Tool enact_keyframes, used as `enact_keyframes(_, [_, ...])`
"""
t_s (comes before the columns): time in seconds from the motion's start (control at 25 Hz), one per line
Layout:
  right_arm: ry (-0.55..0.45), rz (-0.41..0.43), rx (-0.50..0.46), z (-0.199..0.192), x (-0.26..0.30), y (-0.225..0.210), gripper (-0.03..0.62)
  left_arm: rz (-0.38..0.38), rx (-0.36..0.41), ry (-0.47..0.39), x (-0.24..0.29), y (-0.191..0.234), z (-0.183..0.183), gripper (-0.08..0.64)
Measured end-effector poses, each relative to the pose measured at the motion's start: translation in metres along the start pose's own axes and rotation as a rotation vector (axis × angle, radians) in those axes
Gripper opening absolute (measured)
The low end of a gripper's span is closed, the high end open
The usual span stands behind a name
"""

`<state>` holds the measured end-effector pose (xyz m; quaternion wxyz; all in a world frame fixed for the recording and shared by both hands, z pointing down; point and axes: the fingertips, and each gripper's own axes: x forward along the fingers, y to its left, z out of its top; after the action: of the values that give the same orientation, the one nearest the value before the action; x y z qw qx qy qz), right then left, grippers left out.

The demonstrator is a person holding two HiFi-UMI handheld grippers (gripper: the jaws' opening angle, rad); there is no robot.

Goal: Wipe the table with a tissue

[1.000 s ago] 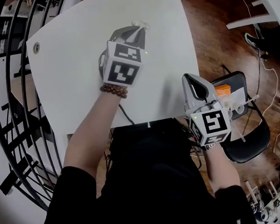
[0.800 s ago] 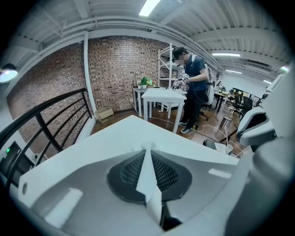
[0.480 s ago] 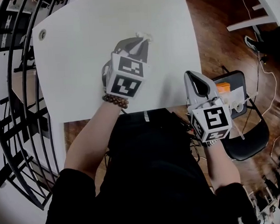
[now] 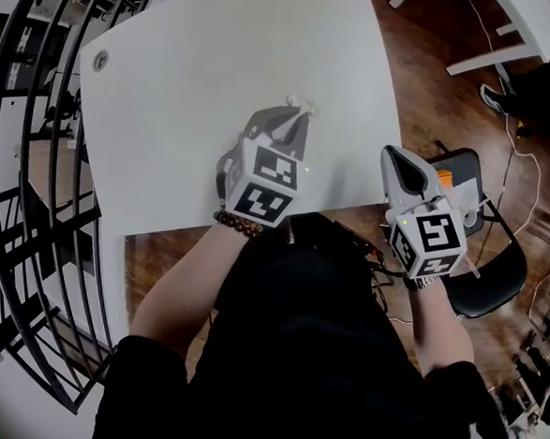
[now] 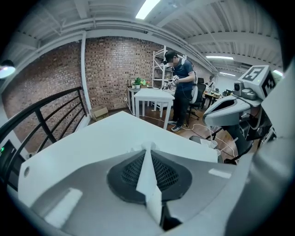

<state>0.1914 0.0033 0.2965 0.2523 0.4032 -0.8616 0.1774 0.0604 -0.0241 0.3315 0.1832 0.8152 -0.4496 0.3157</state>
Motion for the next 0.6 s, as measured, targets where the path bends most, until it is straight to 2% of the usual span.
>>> enact_keyframes(0.28, [-0.018,-0.018,-0.015,0.004,-0.013,0.027,-0.012,-0.021,0.017,-0.017,-0.03,-0.011,-0.016,0.021])
enact_keyframes(0.6, [-0.057,0.014,-0.077,0.03,-0.006,0.095,-0.012,0.013,-0.015,-0.041,-0.087,0.017,-0.051,0.021])
